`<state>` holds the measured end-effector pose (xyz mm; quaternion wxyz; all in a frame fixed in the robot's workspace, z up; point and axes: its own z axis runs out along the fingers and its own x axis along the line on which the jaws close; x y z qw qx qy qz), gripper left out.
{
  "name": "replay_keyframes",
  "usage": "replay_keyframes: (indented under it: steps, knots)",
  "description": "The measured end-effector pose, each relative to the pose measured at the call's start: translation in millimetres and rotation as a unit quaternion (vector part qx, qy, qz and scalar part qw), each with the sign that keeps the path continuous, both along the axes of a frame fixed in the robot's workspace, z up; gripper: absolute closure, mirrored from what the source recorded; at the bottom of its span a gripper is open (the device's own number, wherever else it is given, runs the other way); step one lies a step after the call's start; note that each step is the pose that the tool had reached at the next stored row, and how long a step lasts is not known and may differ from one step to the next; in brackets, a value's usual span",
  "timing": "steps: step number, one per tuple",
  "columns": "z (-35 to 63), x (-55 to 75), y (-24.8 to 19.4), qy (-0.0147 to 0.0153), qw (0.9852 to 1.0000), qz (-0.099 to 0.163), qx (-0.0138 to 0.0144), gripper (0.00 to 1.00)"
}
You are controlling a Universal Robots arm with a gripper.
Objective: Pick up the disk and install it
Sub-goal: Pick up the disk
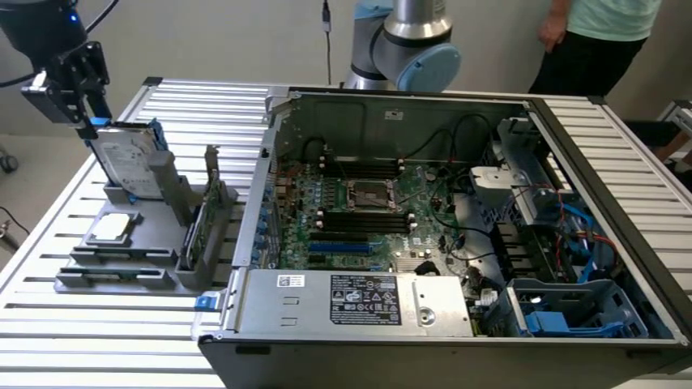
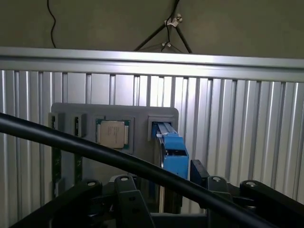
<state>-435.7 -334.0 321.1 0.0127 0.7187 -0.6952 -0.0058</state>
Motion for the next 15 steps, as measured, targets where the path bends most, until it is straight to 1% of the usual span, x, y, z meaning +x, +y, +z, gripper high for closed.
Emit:
replay_keyframes:
  steps: [3,8,12,15]
  knots:
    - [-5.6,0.1,0.7,0.0000,1.0000,0.000,0.0000,0.46]
    - [-14.6,0.0,5.6,0.0000,1.0000,0.000,0.0000,0.46]
    - [-21.9,-0.8,6.0,0.0001,1.0000,0.000,0.0000,0.46]
    - [-26.9,-1.2,6.1,0.0010,1.0000,0.000,0.0000,0.46]
